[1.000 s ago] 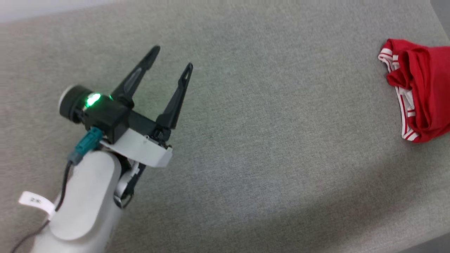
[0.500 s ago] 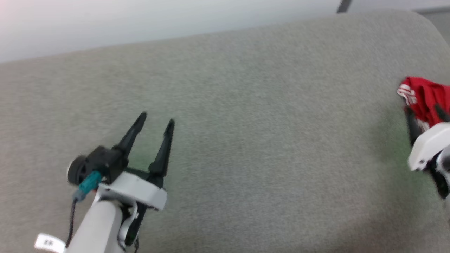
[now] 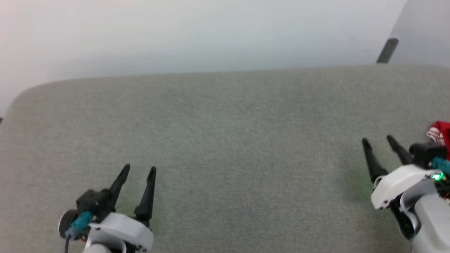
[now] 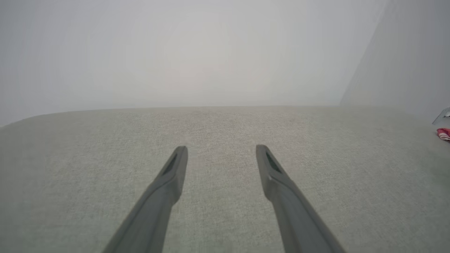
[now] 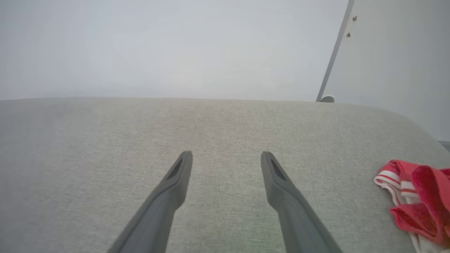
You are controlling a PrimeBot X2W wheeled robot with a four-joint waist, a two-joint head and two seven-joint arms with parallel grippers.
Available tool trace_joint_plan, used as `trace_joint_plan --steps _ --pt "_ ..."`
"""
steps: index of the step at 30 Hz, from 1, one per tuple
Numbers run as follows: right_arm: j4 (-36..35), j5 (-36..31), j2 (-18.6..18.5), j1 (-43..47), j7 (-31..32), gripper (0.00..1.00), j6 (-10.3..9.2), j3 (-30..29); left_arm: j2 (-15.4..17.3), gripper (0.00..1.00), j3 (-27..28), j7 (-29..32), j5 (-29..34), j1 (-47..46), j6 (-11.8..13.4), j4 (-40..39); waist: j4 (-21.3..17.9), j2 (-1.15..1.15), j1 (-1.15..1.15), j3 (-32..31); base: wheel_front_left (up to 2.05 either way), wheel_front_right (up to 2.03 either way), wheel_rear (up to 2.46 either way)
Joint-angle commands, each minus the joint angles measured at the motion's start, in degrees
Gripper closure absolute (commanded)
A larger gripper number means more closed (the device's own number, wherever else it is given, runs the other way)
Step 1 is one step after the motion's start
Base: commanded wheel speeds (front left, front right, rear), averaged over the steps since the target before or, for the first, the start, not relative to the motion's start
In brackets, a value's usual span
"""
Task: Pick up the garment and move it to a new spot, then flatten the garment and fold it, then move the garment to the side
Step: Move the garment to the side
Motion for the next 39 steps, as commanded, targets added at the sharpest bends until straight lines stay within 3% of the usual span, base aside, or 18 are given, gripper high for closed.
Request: trace_joint_plan --steps 1,17,29,39 --pt "-2.19 0.34 0.47 2.69 -0.26 0.00 -0.07 -0.18 -0.06 0.00 0.55 0.03 0.24 1.68 -0.14 0.00 3.70 0.00 0.00 -4.59 0.00 0.00 0.00" --pt "-22.25 -5.00 3.65 21.26 -0.14 0.00 -0.07 -9.52 -0.53 0.00 6.86 0.03 -0.12 11.47 -0.14 -4.36 3.84 0.00 0.00 -9.15 0.00 0.00 0.00" --pt "-37.13 -8.26 7.41 32.26 4.87 0.00 -0.07 -17.89 -2.48 0.00 10.41 0.03 1.94 19.44 -0.14 -11.98 4.05 0.00 0.00 -9.60 0.00 0.00 0.00" --pt "-45.62 -9.78 10.50 38.38 8.26 0.00 -0.07 -21.15 -4.15 0.00 11.34 0.03 2.77 22.84 -0.14 -15.14 4.03 0.00 0.00 -9.66 0.00 0.00 0.00"
